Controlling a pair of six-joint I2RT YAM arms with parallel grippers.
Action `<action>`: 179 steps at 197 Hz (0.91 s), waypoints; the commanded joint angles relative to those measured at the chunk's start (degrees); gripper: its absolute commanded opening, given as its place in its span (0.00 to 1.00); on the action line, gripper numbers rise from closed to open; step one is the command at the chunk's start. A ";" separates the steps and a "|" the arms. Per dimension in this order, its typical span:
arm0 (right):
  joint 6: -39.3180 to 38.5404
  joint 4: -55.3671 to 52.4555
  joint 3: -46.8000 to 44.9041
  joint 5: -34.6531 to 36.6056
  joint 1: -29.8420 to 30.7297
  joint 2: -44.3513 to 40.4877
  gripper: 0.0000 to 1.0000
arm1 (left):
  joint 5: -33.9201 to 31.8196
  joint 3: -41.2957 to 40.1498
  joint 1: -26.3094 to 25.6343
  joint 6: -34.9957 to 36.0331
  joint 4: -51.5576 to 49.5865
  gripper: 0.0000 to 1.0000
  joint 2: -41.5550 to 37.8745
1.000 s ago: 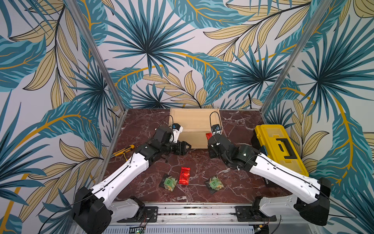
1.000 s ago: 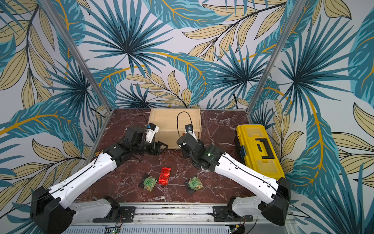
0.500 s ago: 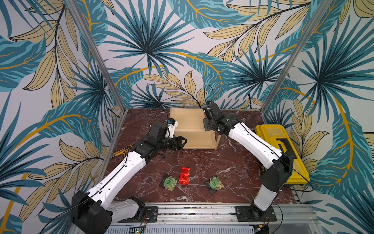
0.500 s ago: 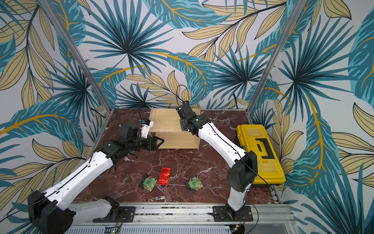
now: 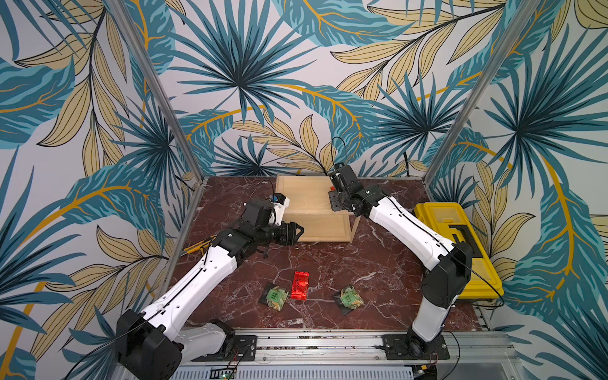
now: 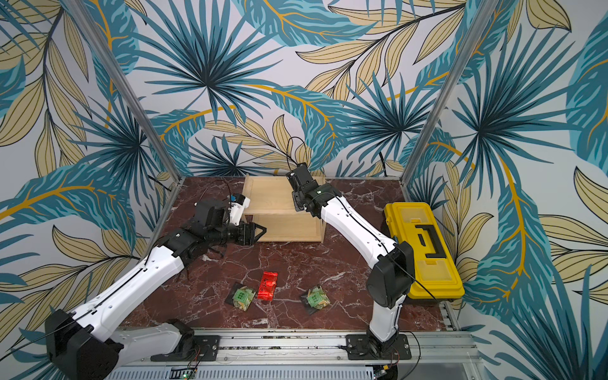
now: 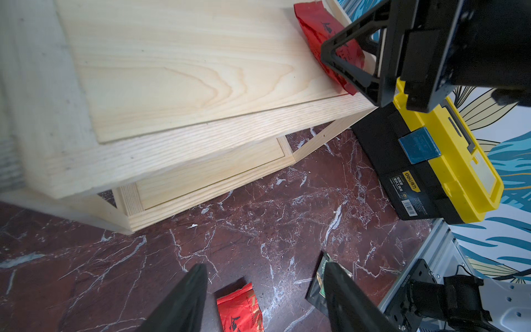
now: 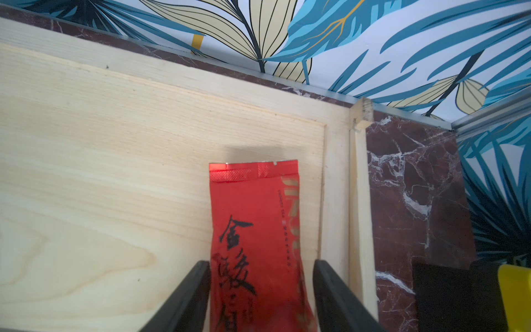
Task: Place the tea bags on the shelf by color
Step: Place the tea bag on the shelf.
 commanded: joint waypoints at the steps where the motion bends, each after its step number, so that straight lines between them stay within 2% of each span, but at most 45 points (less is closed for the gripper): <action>1: 0.81 -1.23 1.35 0.61 -0.09 0.59 0.65 | -0.14 -0.85 0.20 0.77 -0.27 0.68 -0.52; 52: 1.58 -2.32 2.49 -2.80 0.08 -3.64 0.67 | 0.26 -0.83 0.23 0.90 -1.49 0.68 -0.08; 99: 3.79 -2.47 -3.54 -8.83 -0.43 -9.45 0.69 | 0.78 -2.10 0.19 0.14 -1.16 0.68 -0.96; 137: 5.80 -2.14 -7.12 -15.07 -3.28 -9.96 0.72 | 1.36 -1.81 0.14 0.58 -0.87 0.68 -0.58; 179: 6.30 0.02 -8.68 -18.08 -4.40 -9.11 0.74 | 1.31 -1.92 0.25 0.80 -1.33 0.68 -0.31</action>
